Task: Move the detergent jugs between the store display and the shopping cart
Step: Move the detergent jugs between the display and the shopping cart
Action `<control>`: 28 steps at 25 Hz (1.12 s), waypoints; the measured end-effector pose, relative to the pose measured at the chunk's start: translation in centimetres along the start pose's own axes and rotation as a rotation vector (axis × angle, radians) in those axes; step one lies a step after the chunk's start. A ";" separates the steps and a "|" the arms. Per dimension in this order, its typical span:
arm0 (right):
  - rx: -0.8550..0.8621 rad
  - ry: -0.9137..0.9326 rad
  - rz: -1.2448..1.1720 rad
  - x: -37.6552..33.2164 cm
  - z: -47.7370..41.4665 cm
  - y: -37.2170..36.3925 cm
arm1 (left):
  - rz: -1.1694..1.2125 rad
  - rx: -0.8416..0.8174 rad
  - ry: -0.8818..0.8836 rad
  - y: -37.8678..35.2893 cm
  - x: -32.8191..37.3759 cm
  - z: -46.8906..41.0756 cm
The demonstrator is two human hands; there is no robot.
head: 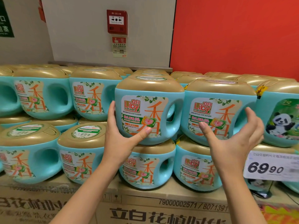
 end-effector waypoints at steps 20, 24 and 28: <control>-0.321 -0.007 0.011 3.5 -1.6 -1.6 | -0.212 0.204 -0.003 -2.6 -0.2 2.6; -0.276 0.018 0.024 4.3 0.3 1.9 | -0.227 0.225 -0.056 -2.1 0.2 4.1; -0.178 0.012 0.001 6.2 4.9 8.7 | -0.217 0.104 -0.164 -1.4 0.5 9.0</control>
Point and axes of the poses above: each hand's wrist, its own z-axis away from the middle knuckle, its own y-axis out of the back of the hand, x = y × z, the point moved 5 cm from there along -z, towards the middle knuckle, and after that the axes turned 10 degrees about z, right-handed, at the moved point
